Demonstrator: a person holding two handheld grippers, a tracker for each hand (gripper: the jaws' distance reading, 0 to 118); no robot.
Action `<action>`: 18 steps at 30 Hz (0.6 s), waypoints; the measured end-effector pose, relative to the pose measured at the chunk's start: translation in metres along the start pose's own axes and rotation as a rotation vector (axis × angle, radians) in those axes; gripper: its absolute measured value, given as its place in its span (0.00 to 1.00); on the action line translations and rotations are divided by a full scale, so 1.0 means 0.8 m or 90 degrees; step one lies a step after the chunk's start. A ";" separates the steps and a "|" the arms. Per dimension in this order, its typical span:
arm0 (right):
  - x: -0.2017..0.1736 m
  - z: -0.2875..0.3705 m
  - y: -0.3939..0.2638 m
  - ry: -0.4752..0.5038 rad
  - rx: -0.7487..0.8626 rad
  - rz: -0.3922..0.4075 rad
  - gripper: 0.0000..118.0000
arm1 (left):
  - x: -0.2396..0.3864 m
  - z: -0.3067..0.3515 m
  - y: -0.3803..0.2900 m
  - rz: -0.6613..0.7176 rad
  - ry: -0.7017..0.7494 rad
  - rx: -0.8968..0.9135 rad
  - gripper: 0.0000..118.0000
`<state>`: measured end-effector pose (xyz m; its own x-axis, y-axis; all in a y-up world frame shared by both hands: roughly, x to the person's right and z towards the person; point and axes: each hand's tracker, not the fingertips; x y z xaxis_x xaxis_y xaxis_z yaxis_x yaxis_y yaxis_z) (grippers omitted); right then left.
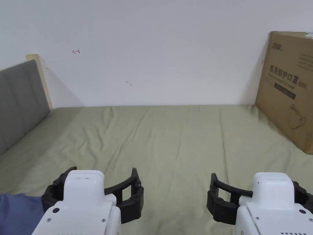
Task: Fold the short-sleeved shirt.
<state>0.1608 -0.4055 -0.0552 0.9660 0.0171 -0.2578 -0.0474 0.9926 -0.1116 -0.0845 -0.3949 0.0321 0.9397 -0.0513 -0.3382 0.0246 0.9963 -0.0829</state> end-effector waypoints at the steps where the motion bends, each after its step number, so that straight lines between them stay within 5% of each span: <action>1: 0.000 0.000 -0.001 0.000 0.000 0.000 1.00 | 0.000 0.000 0.000 -0.001 0.000 0.000 0.92; 13: 0.003 -0.003 0.000 -0.004 -0.004 -0.004 1.00 | 0.003 -0.004 0.000 -0.005 -0.005 -0.005 0.92; 18: 0.011 -0.005 0.005 0.009 -0.014 -0.051 1.00 | 0.003 -0.004 0.002 -0.004 -0.003 -0.010 0.92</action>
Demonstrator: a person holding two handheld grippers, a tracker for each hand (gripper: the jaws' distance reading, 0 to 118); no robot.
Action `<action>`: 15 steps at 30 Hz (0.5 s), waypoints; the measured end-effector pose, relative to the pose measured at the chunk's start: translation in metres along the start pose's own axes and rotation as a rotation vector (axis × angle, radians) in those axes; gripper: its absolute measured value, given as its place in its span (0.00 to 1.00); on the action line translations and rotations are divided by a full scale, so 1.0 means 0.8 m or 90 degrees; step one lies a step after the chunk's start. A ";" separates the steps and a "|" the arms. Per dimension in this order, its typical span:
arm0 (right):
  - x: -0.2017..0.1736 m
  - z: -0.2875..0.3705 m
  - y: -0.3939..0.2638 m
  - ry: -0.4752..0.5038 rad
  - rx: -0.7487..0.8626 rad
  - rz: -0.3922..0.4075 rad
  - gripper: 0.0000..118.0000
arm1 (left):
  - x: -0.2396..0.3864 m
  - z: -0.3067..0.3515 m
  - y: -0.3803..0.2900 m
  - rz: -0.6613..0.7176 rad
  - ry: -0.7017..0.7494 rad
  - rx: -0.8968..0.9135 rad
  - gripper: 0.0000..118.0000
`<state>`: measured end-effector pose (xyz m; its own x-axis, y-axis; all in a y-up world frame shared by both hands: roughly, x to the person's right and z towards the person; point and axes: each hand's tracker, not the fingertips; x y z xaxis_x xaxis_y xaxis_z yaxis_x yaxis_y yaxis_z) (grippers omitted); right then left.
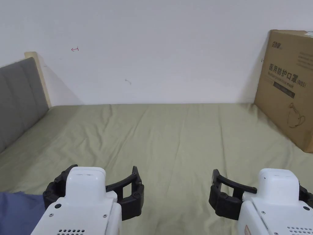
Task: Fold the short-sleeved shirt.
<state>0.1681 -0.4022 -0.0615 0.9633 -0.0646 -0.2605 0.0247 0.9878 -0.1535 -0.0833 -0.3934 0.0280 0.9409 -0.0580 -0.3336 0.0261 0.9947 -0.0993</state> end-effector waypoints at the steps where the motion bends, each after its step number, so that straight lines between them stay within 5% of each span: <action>1: 0.001 -0.001 0.002 0.000 -0.002 -0.008 1.00 | 0.000 0.000 0.002 0.001 0.000 -0.001 0.92; 5: 0.002 0.000 0.013 -0.004 0.004 -0.021 1.00 | -0.003 -0.001 0.005 0.014 -0.002 0.006 0.92; 8: -0.015 0.002 0.025 -0.030 0.027 0.060 1.00 | -0.013 0.000 0.007 0.111 -0.002 0.036 0.92; 11: -0.058 0.004 0.026 -0.072 0.065 0.300 1.00 | -0.038 -0.003 -0.007 0.349 -0.024 0.052 0.92; 15: -0.116 -0.002 -0.010 -0.093 0.049 0.685 1.00 | -0.067 -0.019 -0.068 0.750 -0.034 -0.001 0.92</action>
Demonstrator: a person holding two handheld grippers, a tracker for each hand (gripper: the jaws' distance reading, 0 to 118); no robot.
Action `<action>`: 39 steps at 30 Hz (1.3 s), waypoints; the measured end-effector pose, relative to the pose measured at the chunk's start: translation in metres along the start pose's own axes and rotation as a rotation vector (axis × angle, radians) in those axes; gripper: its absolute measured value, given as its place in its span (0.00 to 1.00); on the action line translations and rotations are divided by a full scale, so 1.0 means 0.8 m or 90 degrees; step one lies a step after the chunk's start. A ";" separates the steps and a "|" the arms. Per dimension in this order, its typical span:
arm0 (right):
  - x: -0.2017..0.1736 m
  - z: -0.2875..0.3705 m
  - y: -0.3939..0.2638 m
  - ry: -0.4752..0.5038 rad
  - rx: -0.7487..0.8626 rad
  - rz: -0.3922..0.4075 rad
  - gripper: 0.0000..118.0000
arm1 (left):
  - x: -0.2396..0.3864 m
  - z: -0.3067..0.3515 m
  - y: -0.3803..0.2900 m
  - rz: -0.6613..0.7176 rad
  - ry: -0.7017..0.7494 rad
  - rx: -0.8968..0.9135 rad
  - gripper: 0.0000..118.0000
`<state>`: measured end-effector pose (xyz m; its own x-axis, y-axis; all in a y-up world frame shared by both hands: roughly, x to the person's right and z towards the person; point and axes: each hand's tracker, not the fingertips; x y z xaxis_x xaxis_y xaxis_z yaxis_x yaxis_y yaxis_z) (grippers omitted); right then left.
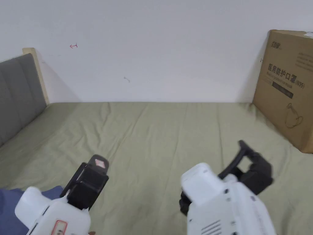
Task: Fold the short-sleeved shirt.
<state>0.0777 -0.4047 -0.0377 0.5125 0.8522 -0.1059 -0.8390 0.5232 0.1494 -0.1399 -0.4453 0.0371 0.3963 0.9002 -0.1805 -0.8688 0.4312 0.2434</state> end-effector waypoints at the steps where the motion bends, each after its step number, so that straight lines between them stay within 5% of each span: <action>1: -0.016 0.002 0.002 0.016 0.008 0.060 1.00 | -0.016 -0.003 -0.005 0.051 0.036 -0.011 0.92; 3: -0.042 0.002 0.001 0.055 0.000 0.106 1.00 | -0.042 -0.008 -0.013 0.110 0.080 -0.030 0.92; 6: -0.055 -0.001 -0.001 0.164 -0.045 0.056 1.00 | -0.057 -0.009 -0.011 0.137 0.100 -0.045 0.92; 7: -0.052 -0.003 -0.005 0.157 -0.039 0.016 1.00 | -0.050 -0.009 -0.007 0.113 0.110 -0.041 0.92; 10: -0.025 -0.013 -0.005 0.141 -0.070 -0.177 1.00 | 0.004 -0.015 0.008 -0.164 0.137 -0.051 0.92; 15: 0.032 -0.019 -0.038 0.105 -0.064 -0.614 1.00 | 0.097 0.001 -0.017 -0.612 0.063 0.009 0.92; 18: 0.038 -0.013 -0.059 0.028 -0.100 -0.702 1.00 | 0.117 0.013 -0.041 -0.798 0.027 0.034 0.93; 21: 0.031 -0.007 -0.064 -0.015 -0.113 -0.642 1.00 | 0.117 0.017 -0.065 -0.864 0.049 0.055 0.93; 24: 0.029 -0.002 -0.055 -0.014 -0.100 -0.578 1.00 | 0.110 0.014 -0.060 -0.796 0.019 0.024 0.95; 28: 0.034 0.010 -0.042 -0.031 -0.076 -0.567 1.00 | 0.113 0.012 -0.046 -0.766 0.049 -0.021 0.97; 30: 0.034 0.014 -0.037 -0.039 -0.061 -0.554 1.00 | 0.109 0.017 -0.043 -0.766 0.036 0.002 0.78; 31: 0.036 0.016 -0.034 -0.036 -0.054 -0.549 0.96 | 0.108 0.019 -0.041 -0.766 0.033 0.010 0.45; 32: 0.036 0.018 -0.031 -0.034 -0.049 -0.546 0.87 | 0.109 0.019 -0.039 -0.762 0.031 0.011 0.20; 33: 0.036 0.020 -0.029 -0.039 -0.043 -0.545 0.67 | 0.109 0.017 -0.036 -0.753 0.033 0.007 0.06; 34: 0.036 0.022 -0.026 -0.055 -0.040 -0.548 0.23 | 0.108 0.017 -0.034 -0.744 0.039 0.003 0.06; 35: 0.039 0.019 -0.026 -0.055 -0.043 -0.557 0.12 | 0.107 0.018 -0.032 -0.734 0.031 -0.006 0.04; 38: 0.042 0.015 -0.030 -0.030 -0.052 -0.567 0.10 | 0.106 0.020 -0.032 -0.724 0.033 -0.009 0.00; 39: 0.041 0.014 -0.031 -0.033 -0.054 -0.565 0.01 | 0.107 0.023 -0.032 -0.721 0.032 -0.004 0.00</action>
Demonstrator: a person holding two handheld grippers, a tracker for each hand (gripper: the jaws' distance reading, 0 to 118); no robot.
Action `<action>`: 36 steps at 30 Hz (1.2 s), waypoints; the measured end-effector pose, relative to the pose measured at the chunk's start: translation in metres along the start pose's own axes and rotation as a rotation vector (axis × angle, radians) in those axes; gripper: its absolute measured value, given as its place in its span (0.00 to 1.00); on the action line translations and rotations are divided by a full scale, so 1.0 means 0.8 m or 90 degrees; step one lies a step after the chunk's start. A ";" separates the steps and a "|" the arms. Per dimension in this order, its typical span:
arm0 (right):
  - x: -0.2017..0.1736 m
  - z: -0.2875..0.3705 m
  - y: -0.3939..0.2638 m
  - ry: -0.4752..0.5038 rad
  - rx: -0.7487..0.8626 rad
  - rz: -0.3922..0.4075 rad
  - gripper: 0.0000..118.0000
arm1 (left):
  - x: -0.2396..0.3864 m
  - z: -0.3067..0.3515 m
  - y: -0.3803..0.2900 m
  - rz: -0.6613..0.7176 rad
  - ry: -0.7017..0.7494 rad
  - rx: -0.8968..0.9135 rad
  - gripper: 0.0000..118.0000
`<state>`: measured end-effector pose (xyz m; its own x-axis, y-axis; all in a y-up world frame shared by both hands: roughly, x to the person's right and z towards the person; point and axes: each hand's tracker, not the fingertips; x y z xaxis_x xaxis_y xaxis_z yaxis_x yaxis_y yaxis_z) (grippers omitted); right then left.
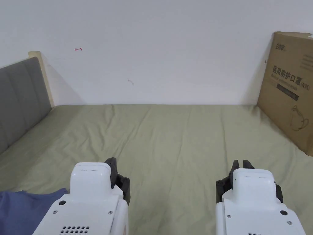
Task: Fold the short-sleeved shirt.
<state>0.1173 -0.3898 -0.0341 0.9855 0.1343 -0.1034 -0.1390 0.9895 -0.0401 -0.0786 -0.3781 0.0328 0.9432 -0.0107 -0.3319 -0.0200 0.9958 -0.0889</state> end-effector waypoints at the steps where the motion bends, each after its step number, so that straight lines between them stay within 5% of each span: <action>1: 0.001 -0.001 0.000 -0.002 -0.005 0.001 0.01 | -0.001 0.002 0.001 0.003 -0.004 0.006 0.00; 14: -0.031 -0.006 0.016 0.081 -0.025 0.002 0.00 | -0.032 0.006 0.007 -0.006 0.050 -0.010 0.00; 26: -0.167 0.029 0.030 0.402 -0.065 -0.032 0.00 | -0.175 0.076 0.016 -0.043 0.359 -0.039 0.00; 29: -0.195 0.044 0.025 0.431 -0.040 0.028 0.00 | -0.197 0.084 0.009 -0.023 0.382 -0.052 0.00; 36: -0.221 0.038 0.017 0.468 -0.074 0.027 0.00 | -0.221 0.060 -0.022 -0.011 0.394 -0.120 0.00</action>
<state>-0.0562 -0.3984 0.0136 0.6656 0.0614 -0.7437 -0.2258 0.9665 -0.1222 -0.2289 -0.3895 0.1382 0.5797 -0.1329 -0.8039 -0.1170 0.9628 -0.2436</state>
